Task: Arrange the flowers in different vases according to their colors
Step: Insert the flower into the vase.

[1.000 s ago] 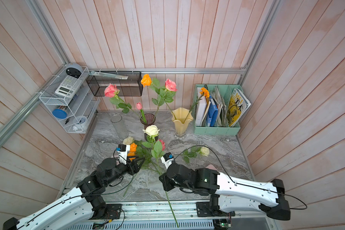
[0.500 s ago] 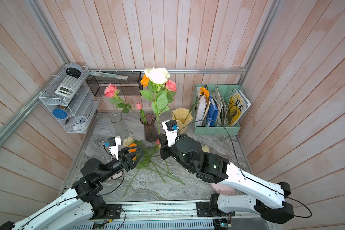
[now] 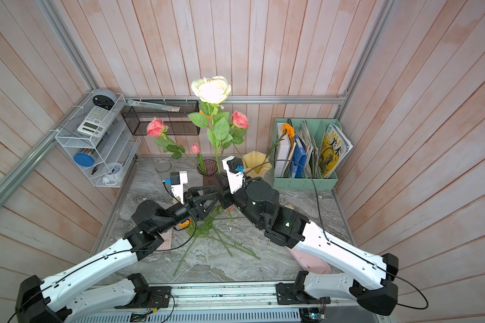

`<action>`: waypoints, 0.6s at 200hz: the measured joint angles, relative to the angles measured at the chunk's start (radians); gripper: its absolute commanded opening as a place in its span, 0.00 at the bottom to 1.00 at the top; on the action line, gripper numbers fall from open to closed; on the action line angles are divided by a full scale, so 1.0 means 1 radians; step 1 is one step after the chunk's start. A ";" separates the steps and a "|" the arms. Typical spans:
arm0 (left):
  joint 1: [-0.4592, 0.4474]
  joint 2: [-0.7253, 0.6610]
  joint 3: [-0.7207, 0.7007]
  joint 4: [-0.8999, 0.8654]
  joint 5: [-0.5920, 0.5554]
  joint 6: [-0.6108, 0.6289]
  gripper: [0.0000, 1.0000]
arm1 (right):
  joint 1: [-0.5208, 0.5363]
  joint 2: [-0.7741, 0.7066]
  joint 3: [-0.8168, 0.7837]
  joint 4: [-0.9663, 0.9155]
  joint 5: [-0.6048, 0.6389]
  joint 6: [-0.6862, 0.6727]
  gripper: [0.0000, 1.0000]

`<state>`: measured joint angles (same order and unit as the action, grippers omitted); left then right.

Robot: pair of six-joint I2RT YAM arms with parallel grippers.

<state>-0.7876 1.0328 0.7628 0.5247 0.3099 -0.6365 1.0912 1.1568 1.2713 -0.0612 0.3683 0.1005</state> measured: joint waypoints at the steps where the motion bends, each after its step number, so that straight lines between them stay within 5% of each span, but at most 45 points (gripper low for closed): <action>1: 0.000 0.002 0.001 0.000 0.002 0.000 0.73 | 0.000 0.000 0.000 0.001 0.000 0.000 0.00; 90: 0.015 0.040 0.009 -0.070 0.052 0.017 0.69 | -0.003 0.000 0.000 0.008 -0.033 0.007 0.00; 120: 0.017 0.052 0.021 -0.085 0.051 0.027 0.50 | -0.003 0.000 0.000 0.008 -0.043 0.019 0.00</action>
<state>-0.7704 1.0847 0.7837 0.4400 0.3614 -0.6094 1.0878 1.1564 1.2713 -0.0528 0.3256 0.1196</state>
